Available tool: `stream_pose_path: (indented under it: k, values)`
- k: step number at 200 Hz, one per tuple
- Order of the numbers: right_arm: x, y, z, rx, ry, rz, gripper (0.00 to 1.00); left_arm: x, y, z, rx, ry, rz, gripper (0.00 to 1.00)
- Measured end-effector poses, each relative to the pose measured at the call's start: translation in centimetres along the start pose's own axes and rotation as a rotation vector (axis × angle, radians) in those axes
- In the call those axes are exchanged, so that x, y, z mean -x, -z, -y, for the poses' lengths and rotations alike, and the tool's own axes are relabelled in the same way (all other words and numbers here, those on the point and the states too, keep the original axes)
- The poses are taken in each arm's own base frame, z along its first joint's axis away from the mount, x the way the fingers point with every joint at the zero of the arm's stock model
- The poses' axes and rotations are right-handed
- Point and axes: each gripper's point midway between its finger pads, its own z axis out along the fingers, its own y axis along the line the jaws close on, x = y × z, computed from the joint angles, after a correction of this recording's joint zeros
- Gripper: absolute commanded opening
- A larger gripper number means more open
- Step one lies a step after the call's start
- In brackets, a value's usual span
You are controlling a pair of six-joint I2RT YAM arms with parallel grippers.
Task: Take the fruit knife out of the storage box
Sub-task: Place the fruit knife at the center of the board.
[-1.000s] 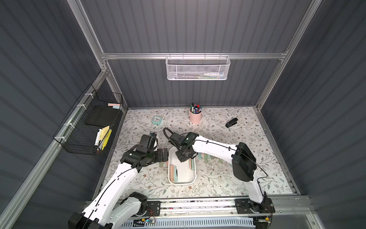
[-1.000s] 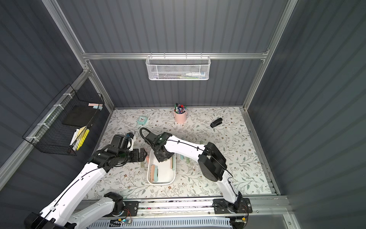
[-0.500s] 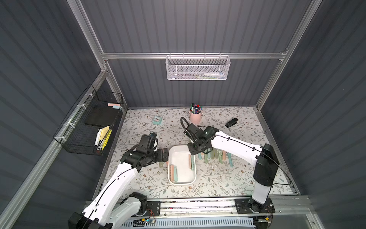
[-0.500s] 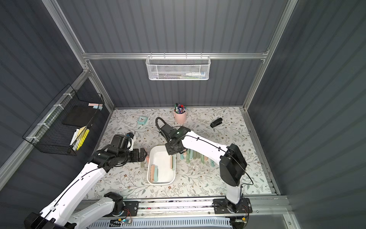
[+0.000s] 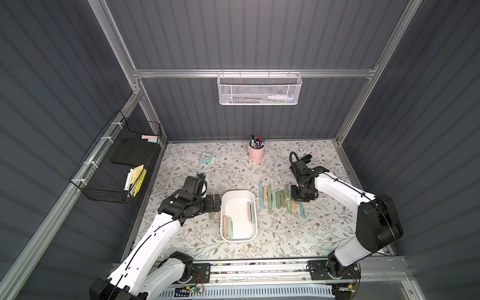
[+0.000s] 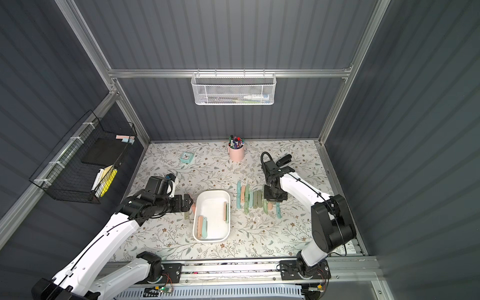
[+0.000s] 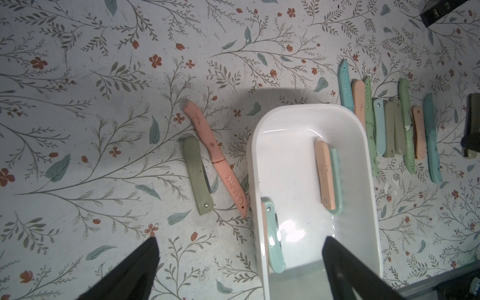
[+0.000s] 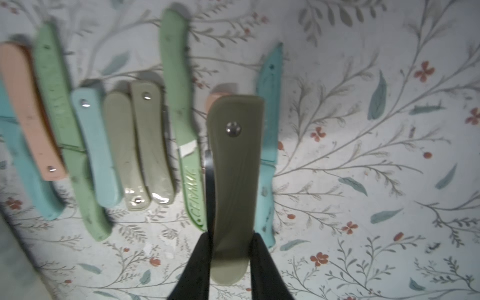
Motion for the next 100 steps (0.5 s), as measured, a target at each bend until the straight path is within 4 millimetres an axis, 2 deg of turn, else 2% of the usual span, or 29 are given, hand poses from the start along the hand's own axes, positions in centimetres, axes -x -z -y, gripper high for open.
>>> stream_pose_path:
  k: [16,36,100]
  values:
    - [-0.5,-0.9,2.0,-0.038,-0.041,-0.032,0.19,0.0,-0.1,0.0,-0.001,0.000,-0.004,0.99]
    - [-0.7,-1.4,3.5,-0.076,-0.063,-0.054,0.19,-0.1,-0.1,0.0,-0.001,0.000,-0.007,0.99]
    - [-1.7,-4.8,4.4,-0.148,-0.009,-0.164,0.20,-0.1,-0.1,0.0,-0.001,0.000,-0.007,0.99]
